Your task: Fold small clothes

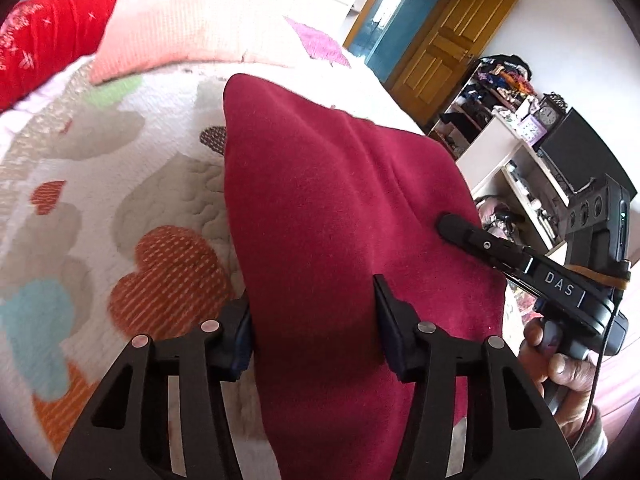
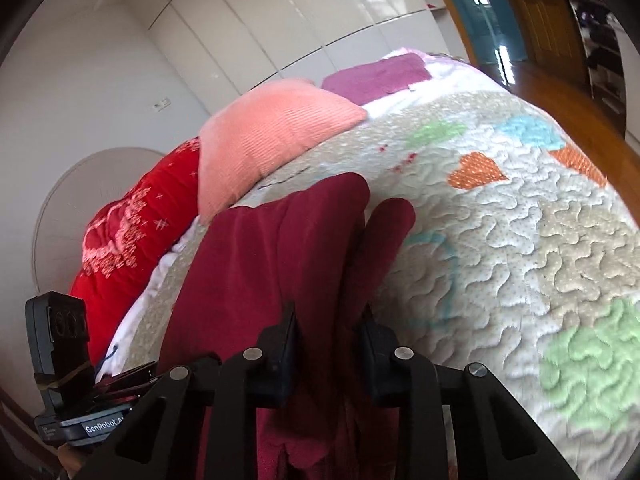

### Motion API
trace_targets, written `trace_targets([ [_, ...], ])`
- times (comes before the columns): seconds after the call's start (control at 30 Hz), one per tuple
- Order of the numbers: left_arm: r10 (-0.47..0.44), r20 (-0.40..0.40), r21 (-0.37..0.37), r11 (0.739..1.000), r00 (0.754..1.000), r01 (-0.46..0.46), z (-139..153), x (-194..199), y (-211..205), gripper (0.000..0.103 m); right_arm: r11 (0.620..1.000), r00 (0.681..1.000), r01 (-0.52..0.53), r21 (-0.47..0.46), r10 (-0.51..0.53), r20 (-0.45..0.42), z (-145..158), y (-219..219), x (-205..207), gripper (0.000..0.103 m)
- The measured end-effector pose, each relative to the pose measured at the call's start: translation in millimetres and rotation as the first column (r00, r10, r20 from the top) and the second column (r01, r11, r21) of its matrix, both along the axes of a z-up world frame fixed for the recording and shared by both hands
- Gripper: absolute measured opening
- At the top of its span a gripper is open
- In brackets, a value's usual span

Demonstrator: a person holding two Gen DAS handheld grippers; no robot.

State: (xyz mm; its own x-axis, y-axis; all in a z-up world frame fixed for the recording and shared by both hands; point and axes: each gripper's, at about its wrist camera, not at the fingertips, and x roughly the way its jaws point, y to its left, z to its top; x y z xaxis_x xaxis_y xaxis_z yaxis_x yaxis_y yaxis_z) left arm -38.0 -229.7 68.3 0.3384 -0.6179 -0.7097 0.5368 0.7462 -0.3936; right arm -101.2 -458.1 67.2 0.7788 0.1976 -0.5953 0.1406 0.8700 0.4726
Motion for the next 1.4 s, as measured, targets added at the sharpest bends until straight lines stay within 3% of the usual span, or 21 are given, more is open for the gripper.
trace_targets([
  [0.23,0.002,0.005,0.015,1.0,1.0,-0.002,23.0,-57.2,62.3,0.052,0.995,0.995,-0.097,0.033,0.096,0.016,23.5,43.2,-45.9,0.026],
  [0.4,0.039,-0.035,0.074,0.997,0.999,-0.036,-2.4,-75.8,79.3,0.052,0.99,0.99,-0.138,0.004,0.138,-0.028,6.5,75.7,-64.8,0.028],
  [0.47,0.054,-0.047,0.118,0.992,0.997,-0.048,-17.4,-75.4,77.9,0.057,0.992,0.984,-0.124,-0.007,0.122,-0.126,-14.1,82.1,-56.8,0.034],
  [0.5,0.063,-0.039,0.115,0.992,0.997,-0.058,-17.1,-77.3,78.4,0.059,0.993,0.98,-0.104,-0.052,0.094,-0.175,-21.2,84.8,-54.7,0.045],
  [0.53,0.069,-0.033,0.118,0.991,0.997,-0.064,-15.8,-78.7,80.4,0.061,0.992,0.982,-0.084,-0.092,0.067,-0.176,-21.2,86.1,-58.4,0.048],
  [0.7,0.116,0.009,0.15,0.982,0.993,-0.116,-1.6,-83.4,82.9,0.062,0.982,0.998,-0.037,-0.186,0.026,-0.063,18.7,92.6,-88.5,0.048],
  [0.87,0.166,0.135,0.194,0.962,0.977,-0.19,13.9,-93.3,80.1,0.062,0.954,0.988,-0.15,-0.262,0.152,-0.013,41.6,127.3,-90.0,0.047],
  [1.03,0.181,0.176,0.215,0.952,0.968,-0.217,14.4,-97.7,82.0,0.062,0.929,0.984,-0.179,-0.324,0.167,-0.063,22.1,146.5,-74.7,0.044],
  [1.17,0.195,0.204,0.207,0.949,0.96,-0.237,15.9,-98.2,81.6,0.062,0.919,0.976,-0.171,-0.354,0.108,-0.19,-22.4,147.1,-57.5,0.045],
  [1.4,0.206,0.235,0.192,0.948,0.95,-0.253,22.5,-112.1,79.4,0.062,0.932,0.984,-0.153,-0.328,0.111,-0.141,-5.2,146.4,-78.7,0.044],
])
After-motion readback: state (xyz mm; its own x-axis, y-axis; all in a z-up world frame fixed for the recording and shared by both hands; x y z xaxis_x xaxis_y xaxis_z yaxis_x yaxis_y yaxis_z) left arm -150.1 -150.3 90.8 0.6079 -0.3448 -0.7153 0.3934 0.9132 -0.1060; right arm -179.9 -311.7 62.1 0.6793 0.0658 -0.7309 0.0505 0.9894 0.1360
